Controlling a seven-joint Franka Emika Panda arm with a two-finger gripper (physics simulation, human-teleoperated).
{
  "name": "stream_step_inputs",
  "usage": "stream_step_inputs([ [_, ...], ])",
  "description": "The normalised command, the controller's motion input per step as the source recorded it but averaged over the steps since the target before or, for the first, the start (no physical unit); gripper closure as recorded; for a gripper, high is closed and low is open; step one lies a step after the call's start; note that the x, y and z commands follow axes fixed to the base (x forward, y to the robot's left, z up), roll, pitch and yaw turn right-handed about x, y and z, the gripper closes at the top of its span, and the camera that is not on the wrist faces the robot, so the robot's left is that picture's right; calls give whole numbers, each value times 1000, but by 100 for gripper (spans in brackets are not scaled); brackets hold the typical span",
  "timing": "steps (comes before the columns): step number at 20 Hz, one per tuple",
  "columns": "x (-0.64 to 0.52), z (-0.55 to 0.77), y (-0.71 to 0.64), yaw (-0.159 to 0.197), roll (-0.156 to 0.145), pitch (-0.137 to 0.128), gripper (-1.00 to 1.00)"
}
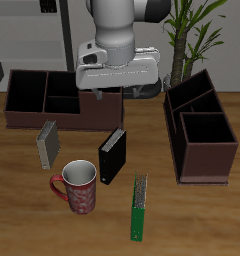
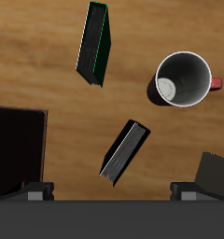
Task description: Place the red mug into the back desk caddy's left compartment
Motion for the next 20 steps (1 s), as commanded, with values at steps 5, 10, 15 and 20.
stream_step_inputs([
  [5, 312, -149, -196, 31, 50, 31, -100],
  [10, 230, -130, -282, 27, 17, 23, -100],
  [15, 243, -52, -346, 8, 38, -15, -100],
  [20, 166, -118, -184, 2, 26, -47, -100],
])
